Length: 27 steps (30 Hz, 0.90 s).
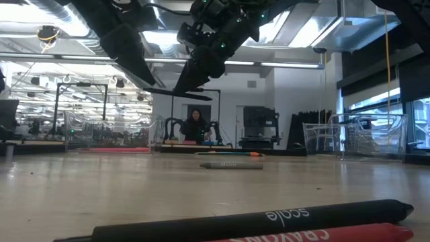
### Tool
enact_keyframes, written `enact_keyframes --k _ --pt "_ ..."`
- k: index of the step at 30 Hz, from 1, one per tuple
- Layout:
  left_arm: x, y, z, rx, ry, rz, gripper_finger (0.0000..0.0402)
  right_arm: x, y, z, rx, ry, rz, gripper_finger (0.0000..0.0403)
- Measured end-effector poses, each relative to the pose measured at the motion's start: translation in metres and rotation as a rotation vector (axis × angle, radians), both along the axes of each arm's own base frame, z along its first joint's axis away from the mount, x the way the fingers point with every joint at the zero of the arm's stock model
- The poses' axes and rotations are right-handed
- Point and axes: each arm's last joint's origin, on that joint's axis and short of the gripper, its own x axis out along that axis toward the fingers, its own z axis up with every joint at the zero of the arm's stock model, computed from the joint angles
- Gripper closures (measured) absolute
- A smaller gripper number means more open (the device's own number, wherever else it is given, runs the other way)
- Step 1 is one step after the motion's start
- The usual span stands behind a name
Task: Sort crayons/erasers/pens/pencils in bins
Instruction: Put the left black pen into the bottom left transparent bin
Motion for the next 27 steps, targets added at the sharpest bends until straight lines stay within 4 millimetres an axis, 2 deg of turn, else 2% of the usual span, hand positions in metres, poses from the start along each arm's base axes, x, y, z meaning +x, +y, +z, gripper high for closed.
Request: enact_keyframes --k 14,23,27 --pt "0.001 0.0 0.003 0.003 -0.033 0.003 0.0319 0.0 0.0 0.0 0.0 0.001 0.0 0.0358" --pt "0.006 -0.003 0.044 0.021 -0.099 0.003 0.0319 0.0 0.0 0.0 -0.001 0.002 0.0 0.0358" --pt "0.002 0.001 0.045 0.017 -0.047 0.024 0.0307 0.0 0.0 0.0 -0.001 0.001 -0.001 0.0358"
